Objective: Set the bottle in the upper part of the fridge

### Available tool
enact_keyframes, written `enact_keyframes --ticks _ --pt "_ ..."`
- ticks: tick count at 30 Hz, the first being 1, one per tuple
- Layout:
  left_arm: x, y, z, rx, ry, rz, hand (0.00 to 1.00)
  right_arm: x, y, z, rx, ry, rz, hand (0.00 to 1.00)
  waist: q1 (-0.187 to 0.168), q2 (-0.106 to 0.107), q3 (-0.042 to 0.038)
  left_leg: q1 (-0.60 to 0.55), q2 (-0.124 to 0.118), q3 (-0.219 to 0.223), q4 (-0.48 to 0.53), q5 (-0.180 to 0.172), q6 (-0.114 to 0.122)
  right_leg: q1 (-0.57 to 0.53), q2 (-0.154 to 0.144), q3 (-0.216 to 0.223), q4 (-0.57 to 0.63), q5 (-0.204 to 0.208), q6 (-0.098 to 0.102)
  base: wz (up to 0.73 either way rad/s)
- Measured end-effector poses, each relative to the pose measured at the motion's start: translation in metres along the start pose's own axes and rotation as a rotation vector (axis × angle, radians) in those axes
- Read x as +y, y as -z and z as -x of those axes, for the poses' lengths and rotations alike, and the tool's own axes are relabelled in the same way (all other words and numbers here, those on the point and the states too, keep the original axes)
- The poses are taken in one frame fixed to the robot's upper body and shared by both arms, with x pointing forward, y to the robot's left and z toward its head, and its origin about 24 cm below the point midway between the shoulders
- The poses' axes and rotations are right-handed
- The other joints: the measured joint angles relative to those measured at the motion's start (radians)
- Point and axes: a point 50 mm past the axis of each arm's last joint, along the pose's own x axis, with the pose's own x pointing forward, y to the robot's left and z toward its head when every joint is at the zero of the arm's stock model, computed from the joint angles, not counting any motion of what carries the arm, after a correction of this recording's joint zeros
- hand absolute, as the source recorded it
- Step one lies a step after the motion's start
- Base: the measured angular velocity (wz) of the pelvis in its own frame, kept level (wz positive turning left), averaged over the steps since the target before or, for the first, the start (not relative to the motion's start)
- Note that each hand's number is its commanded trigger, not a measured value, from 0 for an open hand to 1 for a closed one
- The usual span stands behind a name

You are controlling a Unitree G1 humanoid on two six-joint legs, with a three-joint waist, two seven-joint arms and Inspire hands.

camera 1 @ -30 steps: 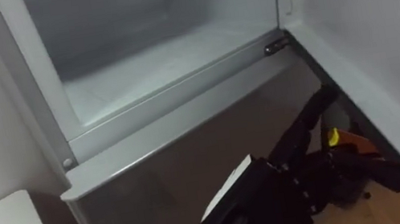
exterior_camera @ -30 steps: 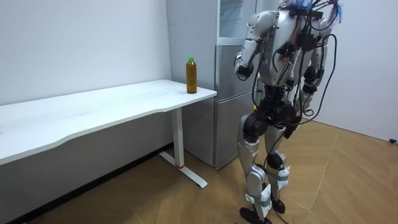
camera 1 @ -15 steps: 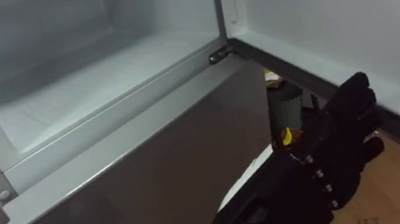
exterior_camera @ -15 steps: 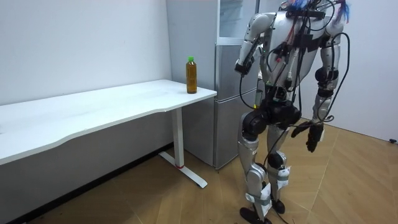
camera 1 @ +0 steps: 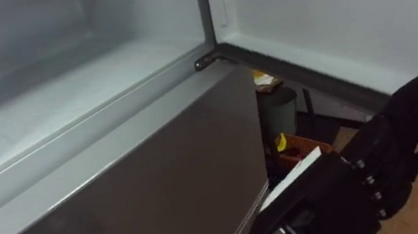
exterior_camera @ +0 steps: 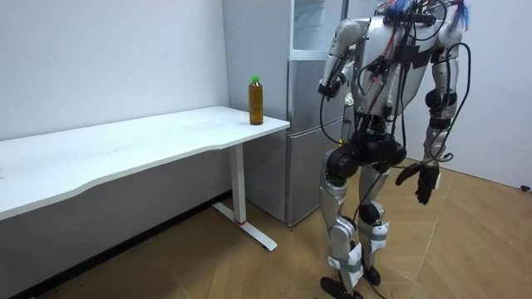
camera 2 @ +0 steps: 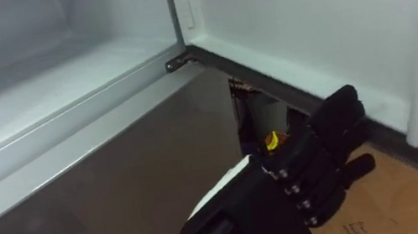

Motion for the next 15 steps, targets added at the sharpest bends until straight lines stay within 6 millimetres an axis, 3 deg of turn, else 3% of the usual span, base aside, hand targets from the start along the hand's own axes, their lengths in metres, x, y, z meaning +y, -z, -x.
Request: enact_keyframes --ticks 4,9,15 --pt "0.000 0.000 0.000 -0.001 0.001 0.001 0.00 -0.001 0.001 0.000 0.003 0.003 0.003 0.00 0.009 0.003 -0.0018 -0.018 0.001 -0.028 0.027 0.000 0.000 0.000 -0.002 -0.006 -0.002 0.001 -0.005 0.06" --pt "0.001 -0.001 0.002 0.006 -0.001 -0.006 0.00 0.000 -0.004 -0.001 -0.006 0.005 0.016 0.00 0.021 0.007 -0.0048 -0.031 0.001 -0.070 0.028 0.002 -0.002 0.004 -0.006 -0.046 -0.006 0.001 -0.009 0.23" --pt "0.002 -0.001 0.004 0.009 -0.005 -0.002 0.00 0.003 -0.015 -0.002 -0.032 0.005 -0.013 0.00 0.091 0.007 -0.0056 -0.032 -0.005 -0.125 0.026 0.009 -0.007 0.023 -0.018 -0.099 -0.013 0.002 -0.011 0.24"
